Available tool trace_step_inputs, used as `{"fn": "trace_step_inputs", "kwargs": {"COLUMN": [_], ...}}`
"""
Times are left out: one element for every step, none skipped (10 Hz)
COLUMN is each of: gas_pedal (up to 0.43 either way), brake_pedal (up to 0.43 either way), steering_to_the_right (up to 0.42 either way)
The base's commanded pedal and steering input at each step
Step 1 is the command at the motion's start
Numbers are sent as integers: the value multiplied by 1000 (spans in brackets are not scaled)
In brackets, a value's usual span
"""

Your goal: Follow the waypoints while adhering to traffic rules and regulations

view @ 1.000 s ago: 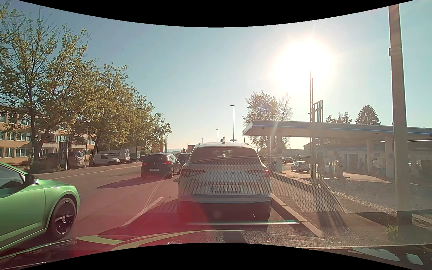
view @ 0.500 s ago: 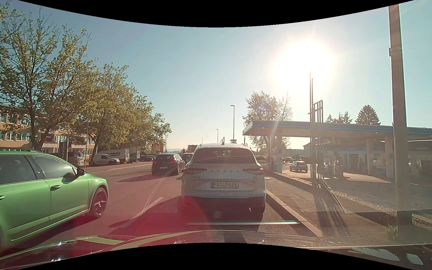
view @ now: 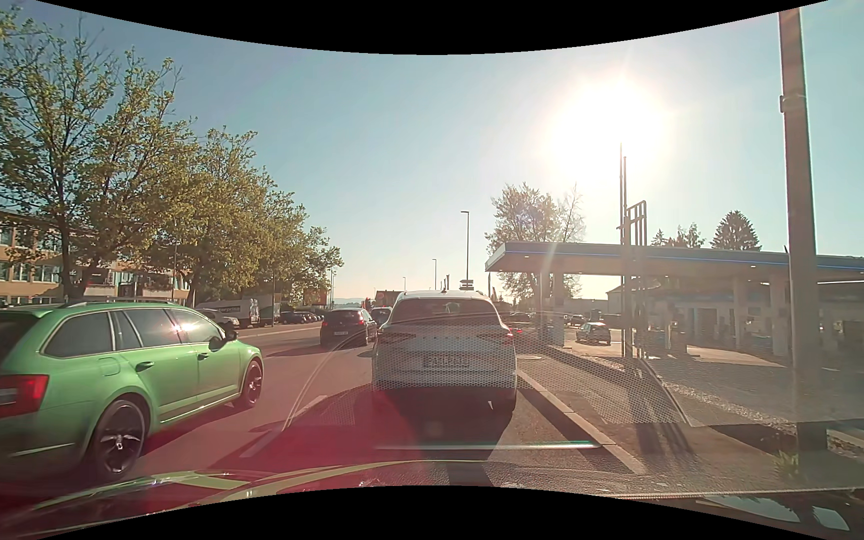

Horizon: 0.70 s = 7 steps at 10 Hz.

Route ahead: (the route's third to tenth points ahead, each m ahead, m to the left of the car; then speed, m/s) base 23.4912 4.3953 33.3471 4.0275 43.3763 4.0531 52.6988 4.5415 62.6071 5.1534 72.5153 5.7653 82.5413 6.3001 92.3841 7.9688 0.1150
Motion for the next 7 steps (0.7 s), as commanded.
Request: {"fn": "trace_step_inputs", "kwargs": {"gas_pedal": [0,0,0,150,209,209,209], "brake_pedal": [0,0,0,0,0,0,0], "steering_to_the_right": [-5,-6,-5,-6,-5,-5,-5]}}
